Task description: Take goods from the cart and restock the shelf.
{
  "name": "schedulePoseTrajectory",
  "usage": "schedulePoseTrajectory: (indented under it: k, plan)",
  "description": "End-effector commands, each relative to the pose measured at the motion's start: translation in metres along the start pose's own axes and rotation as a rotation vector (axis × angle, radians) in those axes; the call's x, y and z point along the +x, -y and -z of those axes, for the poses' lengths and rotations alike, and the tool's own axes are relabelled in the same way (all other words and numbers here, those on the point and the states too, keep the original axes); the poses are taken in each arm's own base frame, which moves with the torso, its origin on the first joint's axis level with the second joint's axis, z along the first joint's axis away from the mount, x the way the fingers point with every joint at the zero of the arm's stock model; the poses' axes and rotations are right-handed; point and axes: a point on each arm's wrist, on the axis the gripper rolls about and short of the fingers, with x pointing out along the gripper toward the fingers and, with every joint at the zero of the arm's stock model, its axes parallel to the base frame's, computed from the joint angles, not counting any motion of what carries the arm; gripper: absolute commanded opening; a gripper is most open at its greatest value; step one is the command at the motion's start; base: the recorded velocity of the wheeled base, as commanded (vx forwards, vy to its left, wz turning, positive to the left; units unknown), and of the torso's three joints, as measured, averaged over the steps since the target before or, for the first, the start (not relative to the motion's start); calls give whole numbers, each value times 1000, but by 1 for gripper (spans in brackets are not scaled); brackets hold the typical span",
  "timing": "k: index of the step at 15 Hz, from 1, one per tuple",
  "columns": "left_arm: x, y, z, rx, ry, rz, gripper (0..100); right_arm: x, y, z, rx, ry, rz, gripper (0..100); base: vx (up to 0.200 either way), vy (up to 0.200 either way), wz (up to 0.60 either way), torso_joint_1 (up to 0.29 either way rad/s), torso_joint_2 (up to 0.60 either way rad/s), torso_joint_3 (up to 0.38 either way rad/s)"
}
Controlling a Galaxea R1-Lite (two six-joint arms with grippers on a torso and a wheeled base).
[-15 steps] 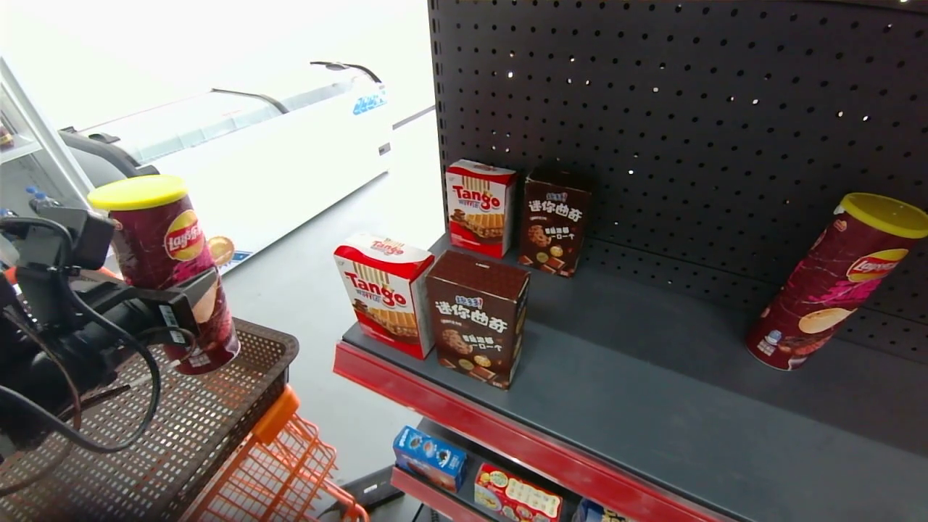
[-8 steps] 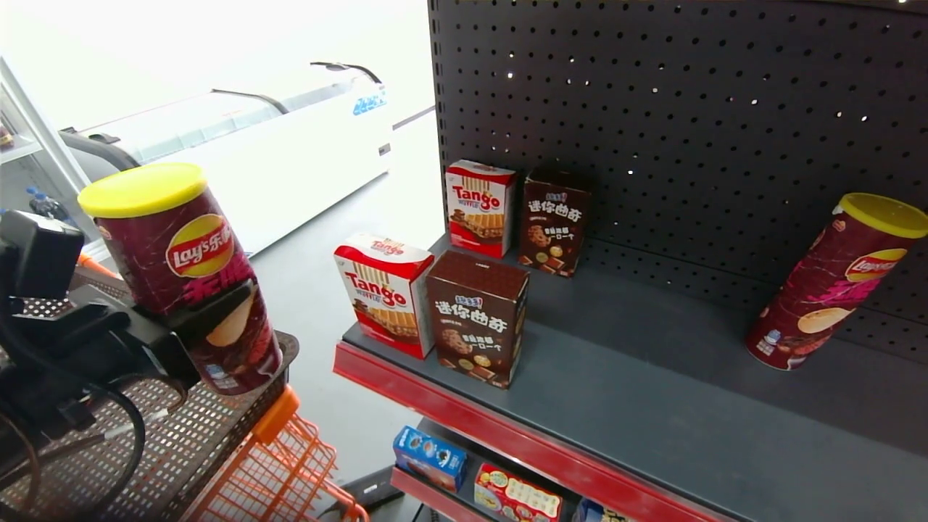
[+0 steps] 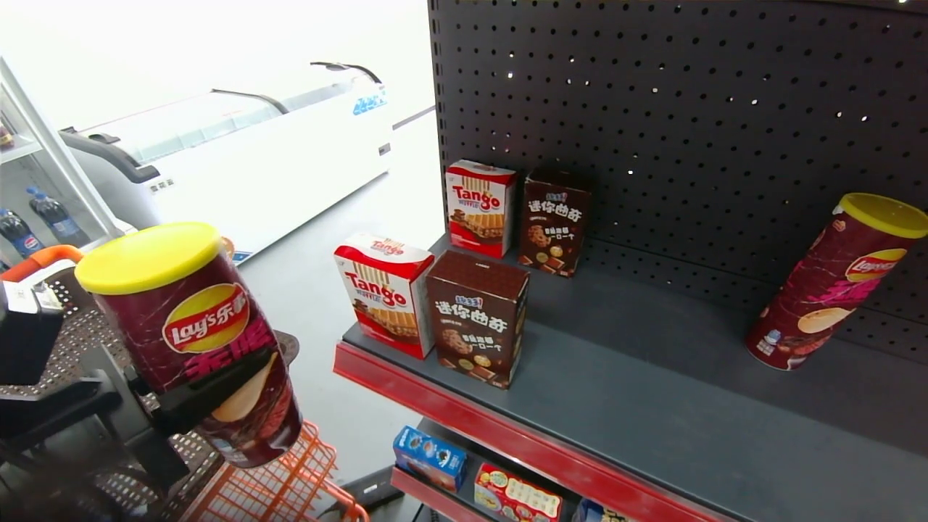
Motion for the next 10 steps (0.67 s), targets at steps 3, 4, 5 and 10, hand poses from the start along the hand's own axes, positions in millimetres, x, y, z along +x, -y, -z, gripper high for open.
schedulePoseTrajectory:
  k: [3, 4, 5, 10]
  plan:
    - [-5, 7, 6, -8, -13, 27, 0, 0, 0, 0, 0, -1, 1, 100, 0, 0, 0, 0, 0, 0]
    - [-6, 9, 8, -12, -20, 41, 0, 0, 0, 0, 0, -1, 1, 100, 0, 0, 0, 0, 0, 0]
    - [-6, 15, 10, -13, -21, 80, 0, 0, 0, 0, 1, -1, 1, 100, 0, 0, 0, 0, 0, 0]
    - [-2, 32, 6, -6, 4, 277, 0, 0, 0, 0, 0, -1, -1, 100, 0, 0, 0, 0, 0, 0]
